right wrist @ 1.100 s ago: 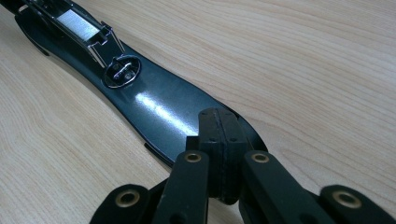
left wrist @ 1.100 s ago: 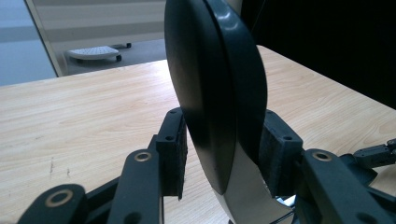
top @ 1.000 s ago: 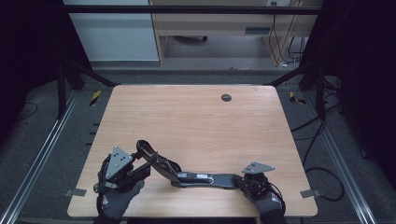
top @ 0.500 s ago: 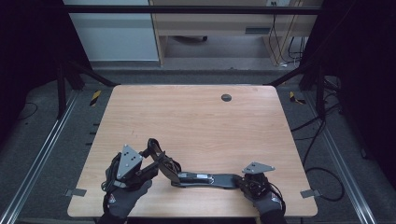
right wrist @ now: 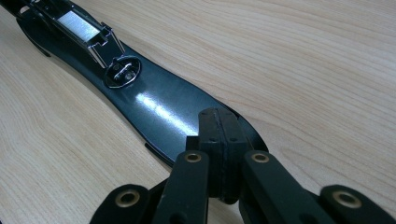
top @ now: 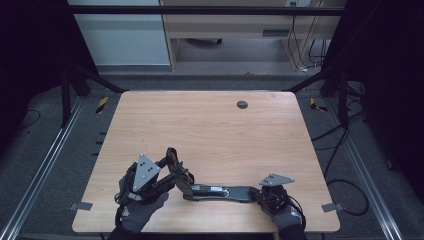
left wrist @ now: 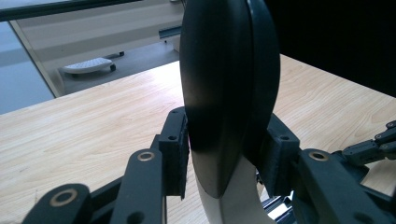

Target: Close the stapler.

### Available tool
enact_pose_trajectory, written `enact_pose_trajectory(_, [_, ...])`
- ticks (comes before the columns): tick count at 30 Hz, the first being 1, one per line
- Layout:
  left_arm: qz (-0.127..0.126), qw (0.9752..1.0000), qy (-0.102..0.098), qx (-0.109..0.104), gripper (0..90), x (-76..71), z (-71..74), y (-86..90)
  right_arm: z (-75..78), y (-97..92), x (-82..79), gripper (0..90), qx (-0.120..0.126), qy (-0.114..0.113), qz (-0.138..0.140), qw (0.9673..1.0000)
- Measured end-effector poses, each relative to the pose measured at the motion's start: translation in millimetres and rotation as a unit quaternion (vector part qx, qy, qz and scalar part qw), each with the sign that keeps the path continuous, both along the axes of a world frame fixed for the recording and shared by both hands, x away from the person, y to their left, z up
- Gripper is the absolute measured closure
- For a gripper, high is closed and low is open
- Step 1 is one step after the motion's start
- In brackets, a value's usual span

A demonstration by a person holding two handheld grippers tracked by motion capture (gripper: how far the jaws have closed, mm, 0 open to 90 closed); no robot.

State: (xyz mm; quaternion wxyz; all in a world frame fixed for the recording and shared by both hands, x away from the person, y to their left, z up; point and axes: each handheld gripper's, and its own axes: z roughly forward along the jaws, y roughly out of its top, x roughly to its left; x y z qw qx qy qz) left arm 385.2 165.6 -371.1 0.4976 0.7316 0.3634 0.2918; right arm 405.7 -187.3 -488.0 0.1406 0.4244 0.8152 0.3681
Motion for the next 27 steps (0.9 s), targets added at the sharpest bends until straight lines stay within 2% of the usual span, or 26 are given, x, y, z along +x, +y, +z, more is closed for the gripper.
enact_pose_trajectory(12, [-0.004,0.9999,-0.005,0.010,58.9,-0.2,1.4,-10.1,0.1,0.0,0.2,90.0,0.000,0.001,-0.001,1.0000])
enact_pose_trajectory(17, [-0.006,0.9995,-0.015,0.027,59.0,-1.3,2.4,-20.2,0.0,0.0,0.3,90.0,0.000,0.000,0.000,1.0000])
enact_pose_trajectory(27, [-0.007,0.9990,-0.021,0.040,58.9,-1.7,2.6,-27.4,0.0,-0.1,0.4,90.0,0.004,0.003,-0.001,1.0000])
